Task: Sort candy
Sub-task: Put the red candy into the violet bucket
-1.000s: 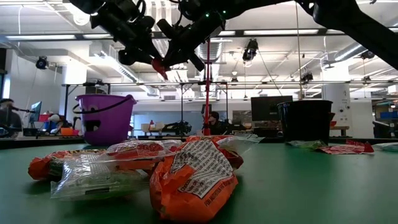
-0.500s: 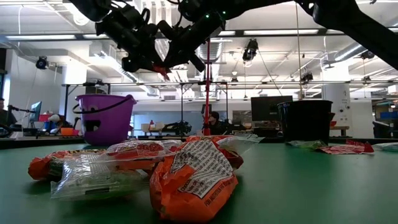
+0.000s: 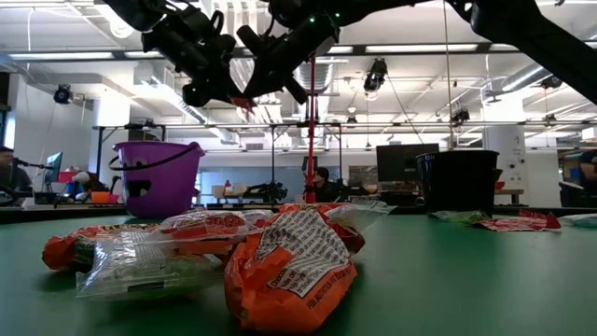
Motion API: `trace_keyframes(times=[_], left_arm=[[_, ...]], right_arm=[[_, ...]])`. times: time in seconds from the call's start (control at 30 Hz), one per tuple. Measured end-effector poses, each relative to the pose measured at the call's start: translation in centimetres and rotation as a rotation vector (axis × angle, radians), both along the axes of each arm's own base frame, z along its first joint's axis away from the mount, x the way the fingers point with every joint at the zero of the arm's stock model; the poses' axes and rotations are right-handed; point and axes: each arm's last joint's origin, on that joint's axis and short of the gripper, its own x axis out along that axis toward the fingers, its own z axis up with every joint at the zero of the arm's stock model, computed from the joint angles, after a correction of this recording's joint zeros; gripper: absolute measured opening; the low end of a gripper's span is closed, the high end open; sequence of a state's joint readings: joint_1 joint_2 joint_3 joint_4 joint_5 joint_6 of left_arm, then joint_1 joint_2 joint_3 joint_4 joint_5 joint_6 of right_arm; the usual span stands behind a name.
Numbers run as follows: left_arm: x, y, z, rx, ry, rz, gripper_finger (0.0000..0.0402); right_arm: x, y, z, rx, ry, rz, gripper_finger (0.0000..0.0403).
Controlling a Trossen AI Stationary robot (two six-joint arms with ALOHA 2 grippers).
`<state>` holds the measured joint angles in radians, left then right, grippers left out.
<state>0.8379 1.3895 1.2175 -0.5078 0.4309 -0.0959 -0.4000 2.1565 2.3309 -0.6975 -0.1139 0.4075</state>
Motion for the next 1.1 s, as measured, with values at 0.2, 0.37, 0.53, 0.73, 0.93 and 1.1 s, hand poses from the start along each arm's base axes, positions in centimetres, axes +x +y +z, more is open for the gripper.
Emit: trace_keyframes(times=[0.2, 0.37, 0.53, 0.73, 0.93, 1.1], left_arm=[[0.0, 0.0, 0.0, 0.000, -0.001, -0.004, 0.0003], [0.0, 0.0, 0.0, 0.002, 0.002, -0.008, 0.0003], [-0.7, -0.3, 0.1, -0.001, 0.031, -0.015, 0.0002], [-3.0, -0.7, 0.5, -0.007, 0.141, 0.000, 0.0002], [-6.1, -1.2, 1.8, 0.061, 0.319, 0.061, 0.0002], [-7.7, -2.2, 2.7, 0.080, 0.483, 0.036, 0.0002]], right_arm=[[-0.1, 0.0, 0.3, -0.007, -0.009, 0.008, 0.0029], [-0.1, -0.1, 0.3, -0.002, -0.014, 0.015, 0.0071], [-0.3, -0.4, 0.4, -0.002, -0.014, 0.008, 0.0106], [-0.6, -0.4, 0.7, -0.006, -0.005, 0.010, 0.0124], [-1.1, -0.2, -0.1, 0.026, 0.090, 0.018, 0.0124], [-3.2, 0.8, -0.7, 0.053, 0.311, 0.083, 0.0126]])
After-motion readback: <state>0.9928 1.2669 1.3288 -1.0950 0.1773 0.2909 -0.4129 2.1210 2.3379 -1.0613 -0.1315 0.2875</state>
